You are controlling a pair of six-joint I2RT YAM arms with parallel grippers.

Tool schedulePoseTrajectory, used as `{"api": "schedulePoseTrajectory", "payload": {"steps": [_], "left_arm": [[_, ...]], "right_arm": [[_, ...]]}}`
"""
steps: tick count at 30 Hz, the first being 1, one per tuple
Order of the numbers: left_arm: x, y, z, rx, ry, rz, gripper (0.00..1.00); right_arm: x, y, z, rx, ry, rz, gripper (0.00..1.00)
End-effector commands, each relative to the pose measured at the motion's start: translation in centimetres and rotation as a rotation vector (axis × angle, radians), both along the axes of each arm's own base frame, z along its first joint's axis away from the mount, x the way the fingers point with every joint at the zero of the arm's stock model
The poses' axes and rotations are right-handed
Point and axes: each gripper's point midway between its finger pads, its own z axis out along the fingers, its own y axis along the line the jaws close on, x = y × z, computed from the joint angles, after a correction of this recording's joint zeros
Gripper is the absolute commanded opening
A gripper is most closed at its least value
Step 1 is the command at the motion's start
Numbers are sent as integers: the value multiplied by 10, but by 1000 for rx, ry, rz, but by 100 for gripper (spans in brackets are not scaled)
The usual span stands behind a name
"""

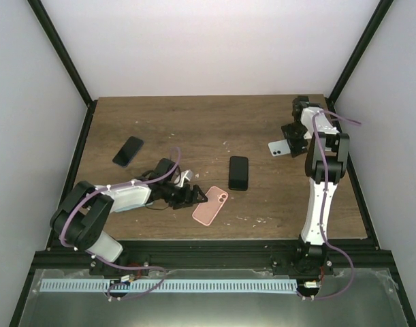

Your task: Put the phone into the phone case

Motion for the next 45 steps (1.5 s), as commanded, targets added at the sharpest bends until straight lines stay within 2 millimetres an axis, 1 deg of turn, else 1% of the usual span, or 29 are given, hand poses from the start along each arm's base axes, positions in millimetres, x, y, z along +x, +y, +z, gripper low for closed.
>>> {"api": "schedulePoseTrajectory", "payload": {"steps": [1,5,7,10,13,18,24,29,30,35,36,39,42,45], "left_arm": [[0,-11,4,-31,-12,-19,90],[-5,-18,3,-41,0,-35,89],[-6,-21,5,-50,3,-38,89],[-7,-26,10,-58,-2,-47,89],[-6,-27,17,-62,-16,-44,89],[-5,-26,29,-73,-44,-29,89],[-5,-23,38,-74,-73,-20,89],[-3,-24,46,-88,-86,-17,88],[-3,-25,49,-94,-88,-17,88],[-3,-26,61,-108,-110,-14,88],[-4,-25,63,-109,-115,-13,88],[-5,-23,69,-109,-129,-7,88],[-6,-21,72,-111,-137,0,88],[-7,-21,73,-114,-140,4,88]], "right_arm": [[4,0,-19,15,40,-31,96],[2,-1,-25,14,69,-27,95],[-2,-1,-26,13,86,-32,93],[-10,-4,-24,-3,118,-47,87],[-21,-7,-22,-23,162,-61,85],[-34,-14,-17,-75,209,-4,84],[-59,-18,-14,-135,223,131,82],[-90,-10,-22,-147,226,232,81],[-100,-8,-28,-140,242,252,80],[-130,4,-33,-108,264,320,78],[-135,8,-30,-105,254,332,78],[-150,18,-30,-81,241,361,78],[-160,26,-30,-55,222,377,79],[-166,26,-32,-47,246,361,84]]}}
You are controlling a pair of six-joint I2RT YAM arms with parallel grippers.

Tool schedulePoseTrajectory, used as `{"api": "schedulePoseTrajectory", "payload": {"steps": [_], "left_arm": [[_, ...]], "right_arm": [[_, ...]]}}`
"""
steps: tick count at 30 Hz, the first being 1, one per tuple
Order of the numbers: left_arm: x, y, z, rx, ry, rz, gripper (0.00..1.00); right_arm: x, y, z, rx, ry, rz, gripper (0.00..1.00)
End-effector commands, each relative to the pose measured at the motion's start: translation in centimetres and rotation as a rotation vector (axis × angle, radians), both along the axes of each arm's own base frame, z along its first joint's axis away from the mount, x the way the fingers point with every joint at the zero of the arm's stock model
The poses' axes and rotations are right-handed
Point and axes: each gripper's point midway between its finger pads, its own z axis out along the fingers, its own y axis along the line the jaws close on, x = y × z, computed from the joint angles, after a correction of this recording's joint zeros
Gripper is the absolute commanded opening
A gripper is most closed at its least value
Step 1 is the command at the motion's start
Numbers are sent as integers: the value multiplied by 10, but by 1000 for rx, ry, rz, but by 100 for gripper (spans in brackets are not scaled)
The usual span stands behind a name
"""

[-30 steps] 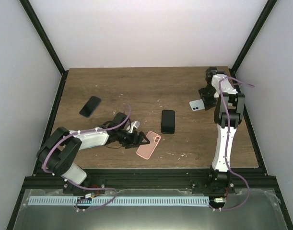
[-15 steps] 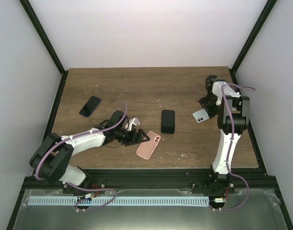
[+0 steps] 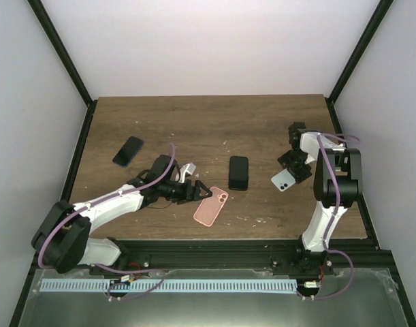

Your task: Put the phone into the phone case

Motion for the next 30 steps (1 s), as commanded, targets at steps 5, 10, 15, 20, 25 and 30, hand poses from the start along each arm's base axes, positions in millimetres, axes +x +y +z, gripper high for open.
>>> {"api": "schedulePoseTrajectory", "payload": {"steps": [5,10,15,20,25,30], "left_arm": [[0,1,8,-4,-17,13,88],[0,2,5,-2,-17,19,88],[0,1,5,-2,-17,16,88],[2,-1,9,-7,-23,15,88],[4,-2,12,-12,-26,16,87],[3,-1,13,-22,-25,27,87]], "right_arm": [[-40,16,-25,66,214,-39,86],[-39,16,-29,59,229,-77,84],[-39,10,-28,23,210,-99,82],[-45,12,-32,17,204,-84,84],[-56,14,-35,17,219,-92,87],[-56,18,-42,39,194,-84,84]]}}
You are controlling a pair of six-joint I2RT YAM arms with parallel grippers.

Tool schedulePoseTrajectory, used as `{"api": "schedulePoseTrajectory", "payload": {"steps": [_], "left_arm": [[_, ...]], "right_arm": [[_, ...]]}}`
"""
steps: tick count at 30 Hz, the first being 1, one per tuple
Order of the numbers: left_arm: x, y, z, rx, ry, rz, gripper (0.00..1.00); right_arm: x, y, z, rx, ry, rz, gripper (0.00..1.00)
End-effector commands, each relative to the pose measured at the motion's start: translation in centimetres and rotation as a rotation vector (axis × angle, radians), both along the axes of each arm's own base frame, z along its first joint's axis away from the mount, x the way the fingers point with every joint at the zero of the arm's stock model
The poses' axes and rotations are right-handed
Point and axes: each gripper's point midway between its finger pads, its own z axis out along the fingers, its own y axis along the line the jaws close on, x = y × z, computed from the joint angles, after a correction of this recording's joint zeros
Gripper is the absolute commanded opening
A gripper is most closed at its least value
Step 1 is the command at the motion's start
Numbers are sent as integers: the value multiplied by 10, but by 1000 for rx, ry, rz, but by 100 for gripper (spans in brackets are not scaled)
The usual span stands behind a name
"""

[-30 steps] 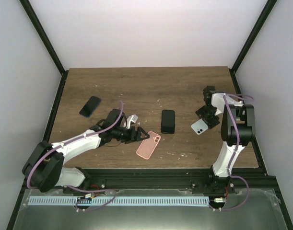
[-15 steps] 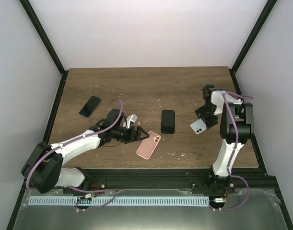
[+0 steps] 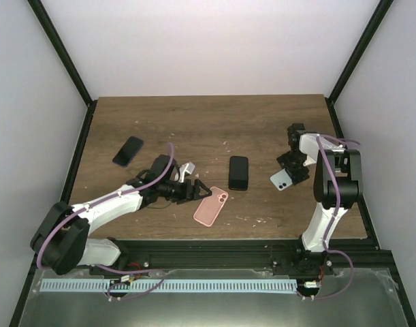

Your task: Put the phone into the phone case

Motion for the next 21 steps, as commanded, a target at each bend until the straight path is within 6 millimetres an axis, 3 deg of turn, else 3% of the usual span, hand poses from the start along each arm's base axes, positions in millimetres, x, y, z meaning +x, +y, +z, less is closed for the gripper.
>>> {"api": "schedulePoseTrajectory", "payload": {"steps": [1,6,12,21], "left_arm": [[0,-2,9,-23,-22,4,87],[-1,0,10,-16,-25,4,87],[4,-3,14,-16,-28,11,86],[18,-18,20,-64,-49,26,82]], "right_arm": [[-49,8,-42,11,194,22,83],[-50,8,-45,7,202,19,79],[-47,13,-31,19,170,54,75],[-52,46,-15,99,121,155,70]]}}
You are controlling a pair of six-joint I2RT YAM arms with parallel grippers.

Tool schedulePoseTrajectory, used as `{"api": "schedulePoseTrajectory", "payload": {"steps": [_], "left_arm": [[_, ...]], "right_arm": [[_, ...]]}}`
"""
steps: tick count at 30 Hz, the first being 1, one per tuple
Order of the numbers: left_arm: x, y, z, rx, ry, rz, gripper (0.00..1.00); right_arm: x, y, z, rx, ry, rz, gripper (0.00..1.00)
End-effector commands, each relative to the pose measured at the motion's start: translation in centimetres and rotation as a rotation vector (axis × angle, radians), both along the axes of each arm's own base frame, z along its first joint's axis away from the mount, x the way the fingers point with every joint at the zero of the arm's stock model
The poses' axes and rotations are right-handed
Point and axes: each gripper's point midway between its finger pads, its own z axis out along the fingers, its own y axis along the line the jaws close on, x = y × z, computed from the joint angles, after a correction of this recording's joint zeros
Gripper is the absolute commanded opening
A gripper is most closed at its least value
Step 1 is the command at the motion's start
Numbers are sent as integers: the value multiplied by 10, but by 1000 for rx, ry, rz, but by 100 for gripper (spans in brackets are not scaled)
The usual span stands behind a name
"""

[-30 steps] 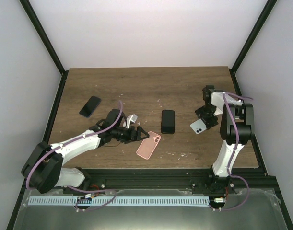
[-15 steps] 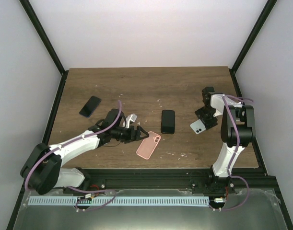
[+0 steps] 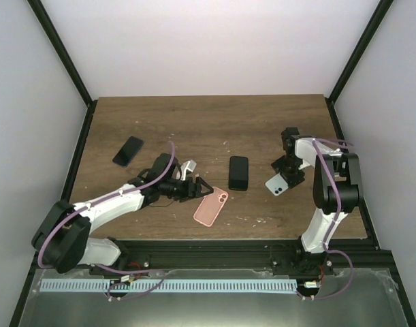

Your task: Put the phone into the phone case

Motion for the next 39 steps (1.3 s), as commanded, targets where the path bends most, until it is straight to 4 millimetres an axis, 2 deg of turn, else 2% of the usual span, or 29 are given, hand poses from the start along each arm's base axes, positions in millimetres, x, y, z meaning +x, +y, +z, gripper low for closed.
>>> {"api": "schedulePoseTrajectory", "payload": {"steps": [1,6,27,36,39], "left_arm": [[14,-14,13,-51,-47,3,80],[17,-26,12,-80,-76,-36,75],[17,-59,-12,-166,17,-83,69],[14,-68,-13,-243,61,-106,68],[14,-68,-16,-247,72,-105,64]], "right_arm": [[-42,33,-15,82,136,82,70],[-44,59,-7,124,120,140,68],[-45,169,62,338,-54,323,60],[-42,203,76,400,-86,368,60],[-42,209,78,413,-89,376,59]]}}
